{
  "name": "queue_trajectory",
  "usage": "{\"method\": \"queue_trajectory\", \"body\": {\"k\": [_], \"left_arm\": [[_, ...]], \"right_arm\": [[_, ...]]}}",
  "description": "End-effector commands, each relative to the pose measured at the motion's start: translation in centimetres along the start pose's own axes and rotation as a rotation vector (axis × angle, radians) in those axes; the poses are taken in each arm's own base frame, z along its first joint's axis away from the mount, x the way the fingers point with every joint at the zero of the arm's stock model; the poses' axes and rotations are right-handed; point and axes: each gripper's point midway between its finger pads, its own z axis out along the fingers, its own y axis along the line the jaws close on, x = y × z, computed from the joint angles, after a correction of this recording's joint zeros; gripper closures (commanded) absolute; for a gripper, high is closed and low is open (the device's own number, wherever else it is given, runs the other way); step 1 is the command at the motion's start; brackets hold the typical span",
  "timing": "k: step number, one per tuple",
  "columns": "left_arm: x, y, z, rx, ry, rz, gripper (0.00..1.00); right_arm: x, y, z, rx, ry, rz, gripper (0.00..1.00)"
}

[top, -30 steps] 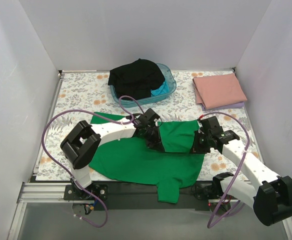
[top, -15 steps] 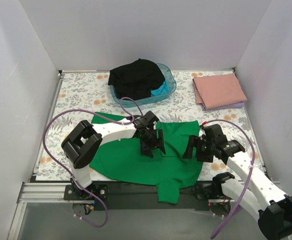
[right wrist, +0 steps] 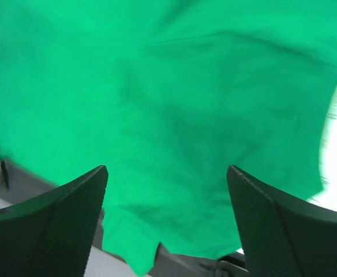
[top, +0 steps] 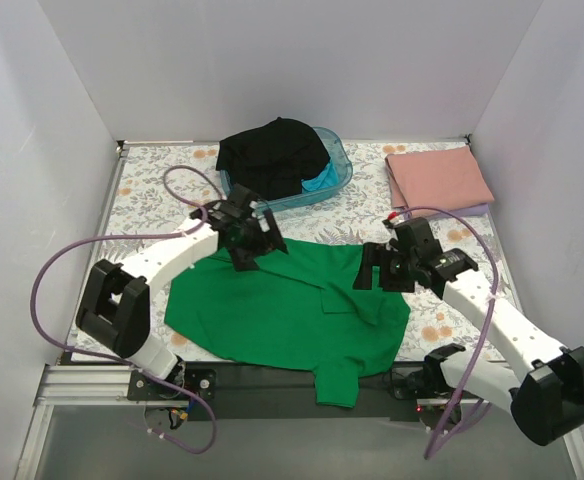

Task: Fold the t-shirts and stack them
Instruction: Fold the tshirt

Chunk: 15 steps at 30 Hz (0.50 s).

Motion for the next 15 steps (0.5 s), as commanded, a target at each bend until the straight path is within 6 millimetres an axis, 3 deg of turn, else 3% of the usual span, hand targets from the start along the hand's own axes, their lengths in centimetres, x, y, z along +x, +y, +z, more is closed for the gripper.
{"method": "queue_trajectory", "body": {"k": [1, 2, 3, 7, 11, 15], "left_arm": [[-4.7, 5.8, -0.4, -0.102, -0.119, -0.124, 0.12], [-5.2, 6.8, -0.1, -0.111, -0.120, -0.148, 0.12], [-6.7, 8.2, 0.0, -0.118, -0.146, -0.192, 0.12], [-6.9, 13.5, 0.4, -0.196, -0.128, -0.322, 0.12], [-6.7, 15.6, -1.1, -0.239, -0.200, -0.408, 0.11], [-6.0, 15.7, -3.0, -0.232, -0.233, -0.432, 0.09]], "right_arm": [[-0.5, 5.6, -1.3, -0.152, -0.088, -0.231, 0.07], [1.1, 7.2, -1.1, -0.172, -0.062, -0.317, 0.06], [1.7, 7.3, -0.1, -0.146, -0.029, -0.338, 0.05], [4.0, 7.3, 3.1, -0.048, 0.080, -0.367, 0.11], [3.5, 7.7, 5.6, 0.066, 0.084, -0.422, 0.17], [3.5, 6.8, 7.9, 0.157, 0.115, -0.429, 0.27]]}}
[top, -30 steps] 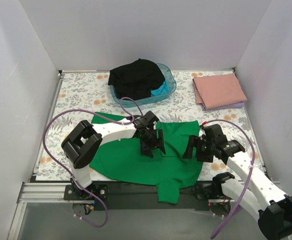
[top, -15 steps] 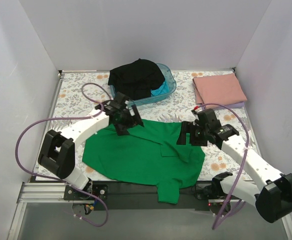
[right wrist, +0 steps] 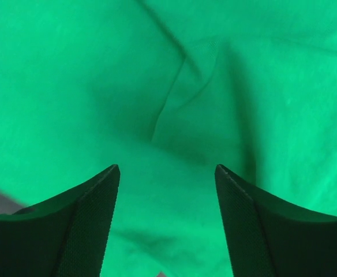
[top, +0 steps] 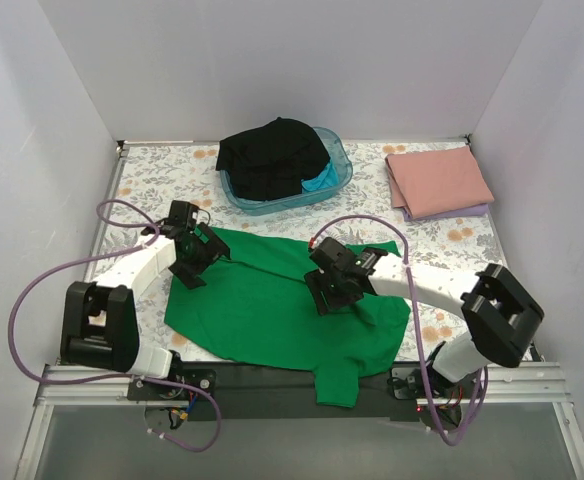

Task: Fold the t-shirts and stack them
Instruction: Fold the tshirt

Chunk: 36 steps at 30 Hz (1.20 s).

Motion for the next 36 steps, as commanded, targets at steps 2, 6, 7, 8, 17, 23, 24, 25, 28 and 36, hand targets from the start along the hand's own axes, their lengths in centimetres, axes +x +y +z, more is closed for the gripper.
{"method": "queue_trajectory", "body": {"k": [2, 6, 7, 8, 17, 23, 24, 25, 28, 36], "left_arm": [[-1.3, 0.3, -2.5, 0.014, -0.104, -0.041, 0.09], [-1.2, 0.3, -3.2, 0.039, -0.120, -0.040, 0.09], [-1.3, 0.3, -3.4, 0.042, -0.126, -0.040, 0.09], [-1.2, 0.4, -3.5, 0.041, -0.127, -0.040, 0.09], [-1.1, 0.7, -3.6, 0.040, -0.129, -0.044, 0.09], [-0.9, 0.7, -3.6, 0.042, -0.120, -0.042, 0.09], [-0.9, 0.7, -3.6, 0.041, -0.121, -0.042, 0.09], [-0.9, 0.7, -3.5, 0.040, -0.120, -0.040, 0.09], [-0.8, 0.6, -3.5, 0.047, -0.116, -0.040, 0.09], [-0.7, 0.3, -3.5, 0.056, -0.106, -0.033, 0.09]], "right_arm": [[-2.9, -0.5, 0.7, 0.090, -0.070, 0.010, 0.35], [-2.6, -0.6, 2.2, 0.112, -0.032, 0.007, 0.49], [-2.7, -0.6, 2.4, 0.114, -0.029, 0.008, 0.51], [-2.7, -0.4, 2.5, 0.110, -0.024, 0.007, 0.53], [-1.8, 0.1, 3.3, 0.126, -0.007, 0.002, 0.81], [-2.6, 0.2, 2.5, 0.131, -0.036, 0.028, 0.99], [-2.9, 0.5, 1.9, 0.125, -0.046, 0.031, 0.99], [-3.0, 0.6, 1.6, 0.119, -0.050, 0.034, 0.99], [-3.3, 1.6, 0.8, 0.070, -0.057, 0.038, 0.99], [-2.4, 3.0, 1.3, 0.002, 0.009, 0.051, 0.99]]}}
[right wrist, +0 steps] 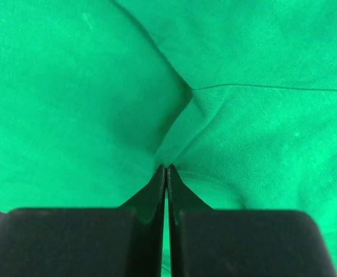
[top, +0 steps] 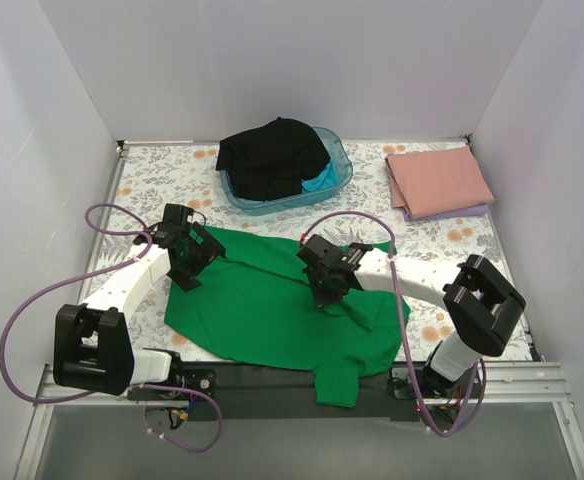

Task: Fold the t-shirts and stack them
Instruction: Fold the tshirt

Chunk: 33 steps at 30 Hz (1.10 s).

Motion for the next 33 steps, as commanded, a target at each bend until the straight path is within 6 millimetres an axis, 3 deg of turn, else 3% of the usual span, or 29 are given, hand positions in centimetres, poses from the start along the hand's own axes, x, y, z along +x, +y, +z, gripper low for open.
{"method": "queue_trajectory", "body": {"k": [1, 5, 7, 8, 10, 11, 13, 14, 16, 17, 21, 22, 28, 31, 33], "left_arm": [[-0.3, -0.3, -0.6, 0.021, -0.013, -0.001, 0.09], [-0.4, -0.4, -0.8, 0.025, -0.015, 0.002, 0.09], [-0.4, -0.5, -0.8, 0.029, -0.018, 0.002, 0.09], [-0.5, -0.6, -0.8, 0.032, -0.020, 0.005, 0.09], [-0.2, -1.0, -0.9, 0.051, 0.004, 0.007, 0.09], [-0.3, -1.3, -1.1, 0.057, 0.001, 0.012, 0.09], [-0.6, -1.6, -1.1, 0.059, -0.001, 0.013, 0.09], [-0.9, -2.1, -1.1, 0.072, -0.004, 0.018, 0.09], [-1.2, -2.9, -1.2, 0.088, -0.008, 0.023, 0.09], [-1.5, -3.4, -1.0, 0.100, -0.013, 0.027, 0.09], [-2.9, -5.7, 0.1, 0.116, -0.014, 0.047, 0.08], [-3.4, -6.2, 0.5, 0.122, -0.023, 0.046, 0.09], [-5.4, -9.0, 4.4, 0.127, -0.012, 0.057, 0.08], [-5.9, -8.6, 6.8, 0.090, 0.007, 0.046, 0.08], [-6.0, -7.2, 8.6, 0.052, 0.033, 0.023, 0.08]], "right_arm": [[-0.5, 1.6, -0.4, -0.050, 0.016, 0.021, 0.99], [-0.9, 2.2, 0.2, -0.052, 0.027, 0.039, 0.99], [-1.2, 2.2, 0.4, -0.040, 0.020, 0.068, 0.91], [-1.5, 2.3, 0.4, -0.040, 0.014, 0.071, 0.81], [-1.8, 2.5, 0.2, -0.044, 0.006, 0.073, 0.71], [-2.3, 2.6, -0.3, -0.051, -0.011, 0.070, 0.58], [-2.9, 2.5, -1.0, -0.056, -0.039, 0.065, 0.47], [-3.4, 2.4, -1.8, -0.068, -0.066, 0.067, 0.34], [-4.0, 1.4, -2.5, -0.068, -0.089, 0.094, 0.20], [-4.5, 0.9, -3.5, -0.078, -0.118, 0.111, 0.02], [-4.9, -3.7, -3.9, -0.045, -0.144, 0.202, 0.02], [-5.6, -5.7, -4.1, -0.027, -0.162, 0.247, 0.02], [-7.9, -12.2, -3.0, -0.002, -0.224, 0.341, 0.02], [-8.1, -14.9, -1.9, 0.035, -0.212, 0.376, 0.02], [-8.0, -15.4, -0.9, 0.004, -0.197, 0.386, 0.03]]}}
